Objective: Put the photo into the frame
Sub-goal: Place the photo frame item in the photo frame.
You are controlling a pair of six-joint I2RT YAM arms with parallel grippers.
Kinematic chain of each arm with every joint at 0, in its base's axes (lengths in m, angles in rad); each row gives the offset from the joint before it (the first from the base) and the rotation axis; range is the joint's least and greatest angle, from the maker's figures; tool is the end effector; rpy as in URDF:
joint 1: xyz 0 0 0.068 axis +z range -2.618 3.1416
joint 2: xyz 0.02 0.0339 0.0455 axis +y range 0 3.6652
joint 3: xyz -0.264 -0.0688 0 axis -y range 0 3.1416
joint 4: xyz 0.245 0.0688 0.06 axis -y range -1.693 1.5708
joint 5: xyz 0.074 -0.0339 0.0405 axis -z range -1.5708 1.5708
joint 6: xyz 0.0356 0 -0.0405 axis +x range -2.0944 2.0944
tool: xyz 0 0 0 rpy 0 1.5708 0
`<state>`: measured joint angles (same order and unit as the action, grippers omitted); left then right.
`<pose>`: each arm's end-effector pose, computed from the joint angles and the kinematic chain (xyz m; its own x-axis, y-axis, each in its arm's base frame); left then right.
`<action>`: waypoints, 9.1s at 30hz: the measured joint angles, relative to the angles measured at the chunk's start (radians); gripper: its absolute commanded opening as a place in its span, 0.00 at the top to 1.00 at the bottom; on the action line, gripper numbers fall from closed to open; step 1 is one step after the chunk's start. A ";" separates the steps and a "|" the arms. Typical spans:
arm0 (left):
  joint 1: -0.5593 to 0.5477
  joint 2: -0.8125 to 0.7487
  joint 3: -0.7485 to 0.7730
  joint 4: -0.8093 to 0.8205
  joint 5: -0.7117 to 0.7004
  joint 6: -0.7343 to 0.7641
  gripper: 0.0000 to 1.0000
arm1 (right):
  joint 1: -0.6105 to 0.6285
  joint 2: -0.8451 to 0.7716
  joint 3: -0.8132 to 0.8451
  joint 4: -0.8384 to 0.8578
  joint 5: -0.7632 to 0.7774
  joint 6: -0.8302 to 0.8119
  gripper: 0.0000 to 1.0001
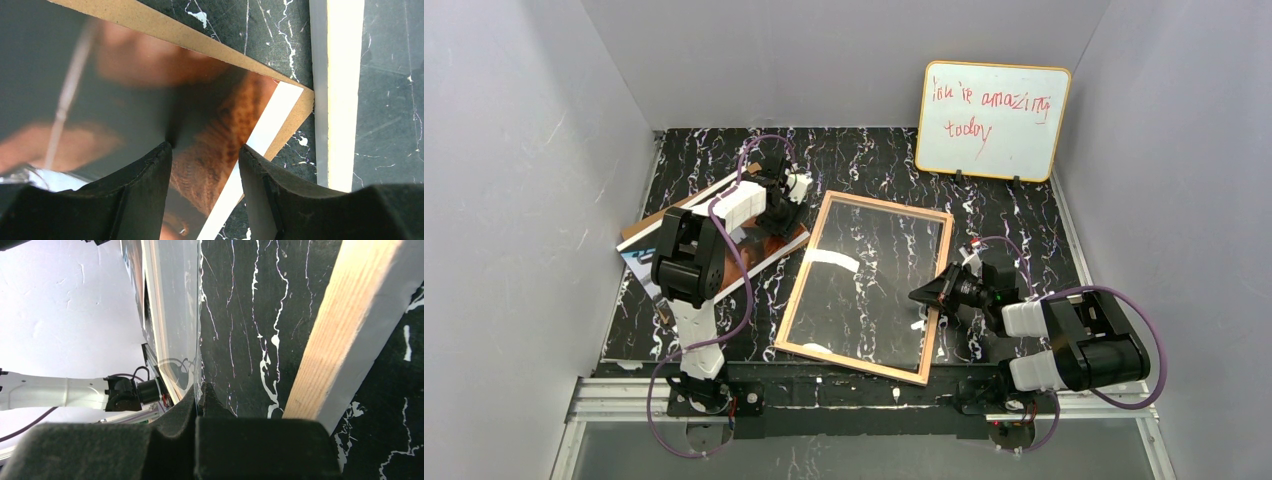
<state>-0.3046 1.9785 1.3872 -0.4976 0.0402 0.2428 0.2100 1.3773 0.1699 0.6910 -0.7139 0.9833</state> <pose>0.3929 -0.1250 0.1720 -0.7442 0.4858 -0.4584 0.5114 0.8559 0.0769 0.1909 0.0645 0.1151 -0.8623 0.4594 -0.2129 0.0059 0.4296 0.9030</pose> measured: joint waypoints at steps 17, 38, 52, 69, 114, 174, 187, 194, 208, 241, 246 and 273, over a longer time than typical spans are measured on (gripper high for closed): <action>-0.025 0.000 0.000 0.001 -0.035 0.005 0.49 | -0.016 0.000 0.019 -0.048 -0.008 -0.039 0.99; -0.054 -0.003 0.001 0.005 -0.072 0.024 0.49 | -0.025 -0.026 0.053 -0.120 -0.030 -0.085 0.99; -0.106 0.017 0.035 -0.050 -0.002 0.006 0.44 | -0.027 -0.013 0.056 -0.128 -0.034 -0.098 0.99; -0.121 0.026 0.048 -0.061 0.000 0.004 0.45 | -0.050 -0.056 0.090 -0.226 -0.062 -0.156 0.99; -0.127 0.026 0.041 -0.052 -0.020 0.010 0.46 | -0.092 -0.111 0.090 -0.293 -0.082 -0.190 0.99; -0.129 0.021 0.027 -0.037 -0.023 0.013 0.47 | -0.103 -0.200 0.036 -0.043 -0.154 -0.084 0.99; -0.129 0.021 0.027 -0.037 -0.023 0.016 0.47 | -0.103 -0.220 0.011 0.018 -0.164 -0.080 0.99; -0.129 0.021 0.027 -0.037 -0.023 0.016 0.47 | -0.103 -0.178 0.010 0.023 -0.148 -0.073 0.99; -0.130 0.015 0.018 -0.026 -0.022 0.019 0.47 | -0.103 -0.108 0.010 0.006 -0.126 -0.074 0.99; -0.130 0.012 0.015 -0.024 -0.023 0.019 0.47 | -0.105 -0.085 0.105 -0.192 -0.099 -0.182 0.99; -0.130 0.012 0.015 -0.024 -0.023 0.020 0.47 | -0.105 -0.108 0.095 -0.199 -0.090 -0.179 0.99; -0.130 0.012 0.015 -0.023 -0.023 0.023 0.47 | -0.105 -0.070 0.076 -0.226 -0.076 -0.187 0.99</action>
<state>-0.4343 1.9907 1.4021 -0.5209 0.0177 0.2653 0.1047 1.3071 0.2459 0.4652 -0.7895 0.7967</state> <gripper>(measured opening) 0.534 0.031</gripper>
